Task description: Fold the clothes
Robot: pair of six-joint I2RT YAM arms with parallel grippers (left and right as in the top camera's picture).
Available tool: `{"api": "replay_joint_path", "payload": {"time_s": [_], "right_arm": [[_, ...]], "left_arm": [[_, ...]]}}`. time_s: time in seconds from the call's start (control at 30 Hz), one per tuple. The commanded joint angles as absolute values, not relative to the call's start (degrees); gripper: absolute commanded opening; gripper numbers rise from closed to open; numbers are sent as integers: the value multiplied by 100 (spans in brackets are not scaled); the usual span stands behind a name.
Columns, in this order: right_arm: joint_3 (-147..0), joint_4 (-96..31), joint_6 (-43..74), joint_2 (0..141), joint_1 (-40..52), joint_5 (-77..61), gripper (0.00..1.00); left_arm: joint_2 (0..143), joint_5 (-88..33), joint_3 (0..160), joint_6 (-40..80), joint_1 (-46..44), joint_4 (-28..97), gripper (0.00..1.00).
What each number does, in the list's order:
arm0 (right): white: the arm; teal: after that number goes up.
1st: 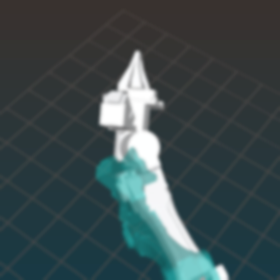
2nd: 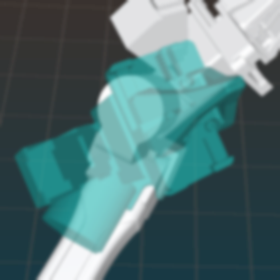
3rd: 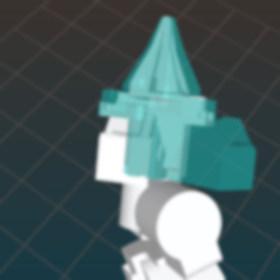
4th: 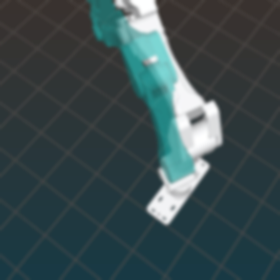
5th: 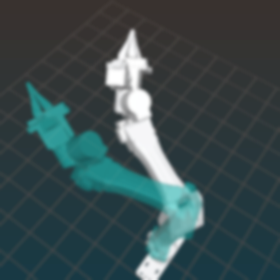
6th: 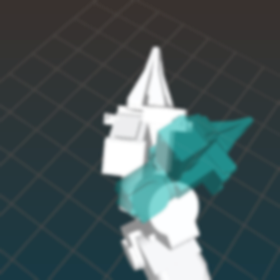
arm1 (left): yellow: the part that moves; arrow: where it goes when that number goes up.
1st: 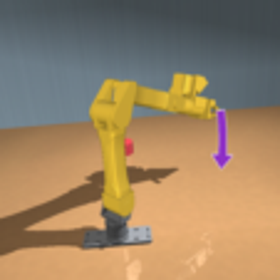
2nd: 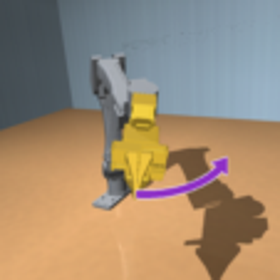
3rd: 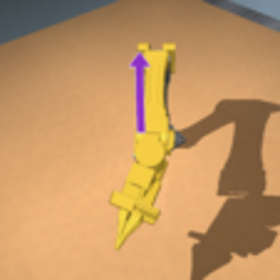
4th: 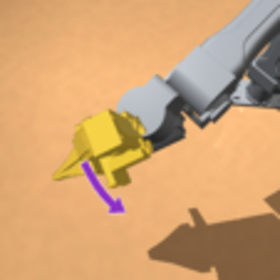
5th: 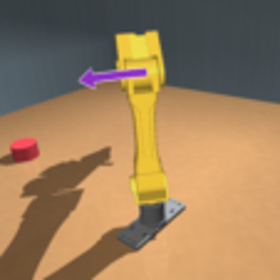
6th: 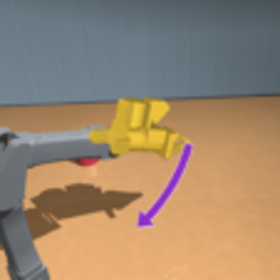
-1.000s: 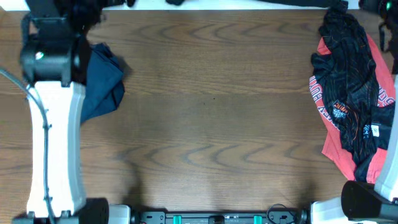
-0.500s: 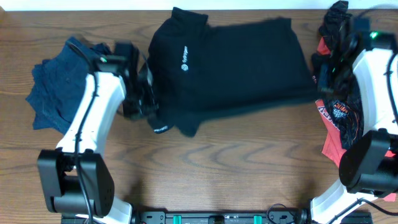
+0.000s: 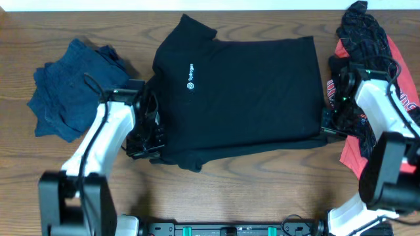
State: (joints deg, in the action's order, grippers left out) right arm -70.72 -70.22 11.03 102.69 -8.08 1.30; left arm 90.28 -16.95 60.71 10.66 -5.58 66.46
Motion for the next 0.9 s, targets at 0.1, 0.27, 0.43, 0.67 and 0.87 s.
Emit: {"api": "replay_joint_path", "payload": {"time_s": [0.1, 0.27, 0.43, 0.67, 0.87], "right_arm": [[-6849, -6976, 1332, 9170, -873, 130, 1], [-6788, -6984, 1365, 8632, -869, 128, 1], [-6785, -6949, 1157, 8501, -814, 97, 1], [-6779, -6320, 652, 8567, -451, -113, 1], [-6779, -5704, 897, 8748, -399, -73, 1]], "left_arm": [[8020, -1387, 5983, 1339, -543, 6831, 6], [7463, -1387, 5983, 1341, -543, 6993, 6], [7212, -1391, 5983, 1717, -543, 6604, 6], [7502, -1455, 5983, 2080, -543, 5708, 6], [7891, -1450, 5983, 2165, -543, 4995, 6]]}}
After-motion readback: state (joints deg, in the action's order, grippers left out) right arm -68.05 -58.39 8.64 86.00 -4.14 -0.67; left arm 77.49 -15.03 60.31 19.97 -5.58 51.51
